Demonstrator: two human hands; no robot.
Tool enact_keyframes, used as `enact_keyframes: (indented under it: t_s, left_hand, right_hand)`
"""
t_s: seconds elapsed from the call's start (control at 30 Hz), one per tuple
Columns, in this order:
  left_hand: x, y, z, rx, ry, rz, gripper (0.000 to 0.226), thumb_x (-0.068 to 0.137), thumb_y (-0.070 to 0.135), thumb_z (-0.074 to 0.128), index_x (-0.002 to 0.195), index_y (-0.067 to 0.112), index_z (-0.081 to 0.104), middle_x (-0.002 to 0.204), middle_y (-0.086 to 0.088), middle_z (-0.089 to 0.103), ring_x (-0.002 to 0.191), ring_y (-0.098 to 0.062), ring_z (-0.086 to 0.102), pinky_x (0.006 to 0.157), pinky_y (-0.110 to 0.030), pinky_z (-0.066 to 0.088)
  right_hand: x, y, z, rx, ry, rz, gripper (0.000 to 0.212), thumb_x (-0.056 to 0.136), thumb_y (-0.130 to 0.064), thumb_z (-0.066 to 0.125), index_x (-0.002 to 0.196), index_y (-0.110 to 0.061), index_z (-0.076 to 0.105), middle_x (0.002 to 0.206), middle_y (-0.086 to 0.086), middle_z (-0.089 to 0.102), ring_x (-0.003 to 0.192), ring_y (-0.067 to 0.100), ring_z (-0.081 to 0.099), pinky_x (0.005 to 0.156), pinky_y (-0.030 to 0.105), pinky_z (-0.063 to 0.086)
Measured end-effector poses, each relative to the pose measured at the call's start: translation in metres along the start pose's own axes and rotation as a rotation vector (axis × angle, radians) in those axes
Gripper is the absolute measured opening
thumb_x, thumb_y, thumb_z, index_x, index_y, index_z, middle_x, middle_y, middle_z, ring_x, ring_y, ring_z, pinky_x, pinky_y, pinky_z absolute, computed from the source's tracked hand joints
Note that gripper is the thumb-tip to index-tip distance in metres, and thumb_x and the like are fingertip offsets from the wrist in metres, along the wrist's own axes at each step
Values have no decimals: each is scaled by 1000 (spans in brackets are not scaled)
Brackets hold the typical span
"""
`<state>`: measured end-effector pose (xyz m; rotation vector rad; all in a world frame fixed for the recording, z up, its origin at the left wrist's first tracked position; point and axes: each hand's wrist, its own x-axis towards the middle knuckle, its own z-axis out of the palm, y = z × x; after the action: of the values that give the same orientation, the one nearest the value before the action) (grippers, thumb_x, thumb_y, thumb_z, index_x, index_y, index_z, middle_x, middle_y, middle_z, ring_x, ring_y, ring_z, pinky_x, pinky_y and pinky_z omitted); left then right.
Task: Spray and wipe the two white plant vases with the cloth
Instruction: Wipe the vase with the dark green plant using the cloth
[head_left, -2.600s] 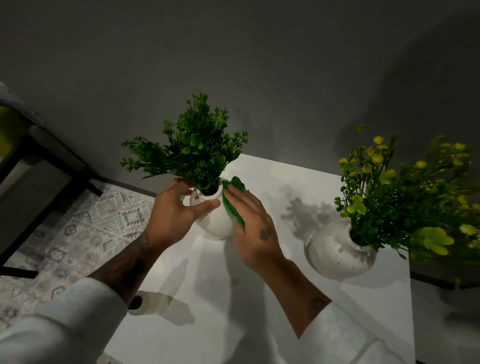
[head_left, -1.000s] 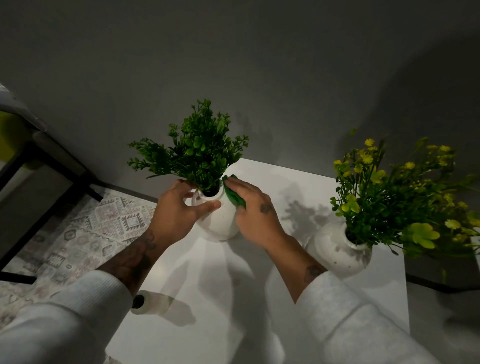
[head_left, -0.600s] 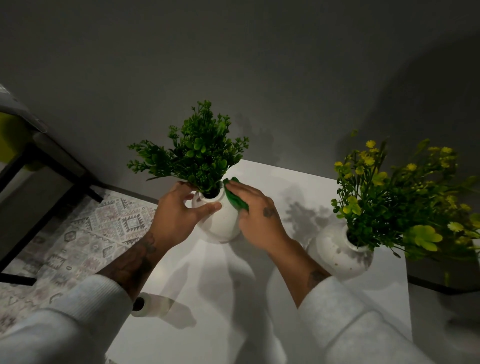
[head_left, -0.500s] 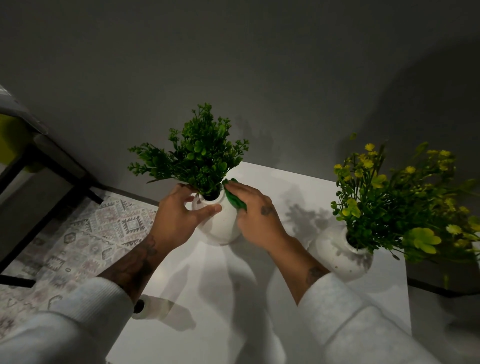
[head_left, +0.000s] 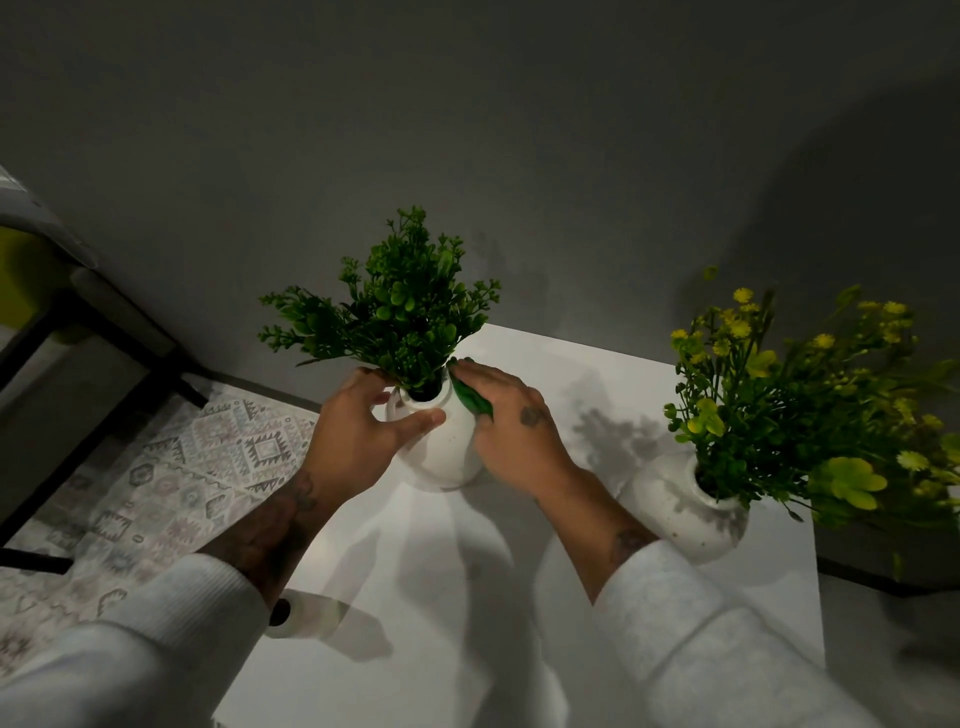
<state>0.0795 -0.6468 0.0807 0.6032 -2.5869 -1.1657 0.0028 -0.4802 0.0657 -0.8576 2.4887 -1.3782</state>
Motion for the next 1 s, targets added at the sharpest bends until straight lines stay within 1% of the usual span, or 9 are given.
enact_keyframes:
  t_s: [0.1, 0.27, 0.43, 0.5, 0.6, 0.77, 0.87, 0.93, 1.0]
  left_hand:
    - [-1, 0, 1, 2, 8, 4, 46, 63, 50, 82, 102, 36, 62, 107, 11, 57, 96, -9, 60, 75, -22, 45]
    - [-1, -1, 2, 3, 14, 12, 47, 63, 52, 80, 103, 39, 60, 108, 11, 57, 96, -9, 59, 75, -22, 45]
    - [-1, -1, 0, 18, 9, 9, 54, 64, 53, 80, 112, 31, 63, 110, 10, 58, 98, -11, 59, 79, -28, 49]
    - [-1, 0, 0, 17, 7, 3, 54, 64, 53, 80, 111, 32, 63, 109, 11, 57, 98, -10, 59, 77, -26, 48]
    - [-1, 1, 1, 3, 20, -14, 55, 64, 50, 81, 111, 29, 64, 109, 12, 57, 97, -9, 59, 73, -21, 44]
    - [-2, 0, 3, -6, 26, -27, 56, 64, 50, 81, 112, 26, 64, 109, 11, 57, 96, -8, 58, 70, -15, 41]
    - [-2, -1, 3, -9, 20, -13, 60, 64, 52, 80, 115, 24, 64, 113, 9, 58, 98, -8, 58, 72, -17, 43]
    - [-1, -1, 3, -7, 17, -14, 60, 64, 52, 79, 115, 26, 63, 115, 8, 58, 98, -9, 58, 74, -21, 44]
    - [0, 1, 4, -5, 27, -10, 53, 64, 52, 80, 110, 31, 63, 113, 10, 57, 96, -9, 58, 70, -17, 44]
  right_hand:
    - [-9, 1, 2, 11, 16, -19, 65, 82, 13, 46, 139, -18, 52, 147, -3, 48, 139, 13, 38, 118, 31, 28]
    - [-39, 6, 12, 27, 46, -48, 65, 82, 11, 47, 139, -19, 52, 147, -7, 47, 138, 9, 35, 118, 31, 27]
    - [-22, 2, 6, 16, 41, -12, 66, 83, 12, 47, 139, -21, 52, 145, -7, 49, 137, 11, 38, 117, 29, 28]
    - [-9, -1, 1, -1, -1, 1, 66, 82, 11, 45, 140, -20, 51, 147, -5, 48, 138, 13, 38, 118, 30, 27]
    - [1, -1, -2, -18, -32, 23, 67, 81, 11, 44, 141, -20, 50, 148, -3, 46, 139, 13, 37, 118, 26, 23]
    - [-30, 1, 8, 6, 30, -37, 65, 84, 10, 45, 141, -20, 49, 148, -7, 45, 140, 9, 34, 119, 27, 24]
    - [-47, 4, 13, 47, 44, -59, 64, 81, 3, 41, 140, -19, 50, 148, -8, 45, 139, 7, 33, 118, 23, 22]
    - [-40, 4, 13, 61, 54, -20, 66, 82, 8, 43, 140, -22, 51, 147, -9, 46, 137, 6, 35, 117, 22, 23]
    - [-25, 3, 10, 57, 47, 11, 69, 81, 13, 45, 139, -23, 52, 145, -9, 48, 136, 8, 37, 117, 24, 25]
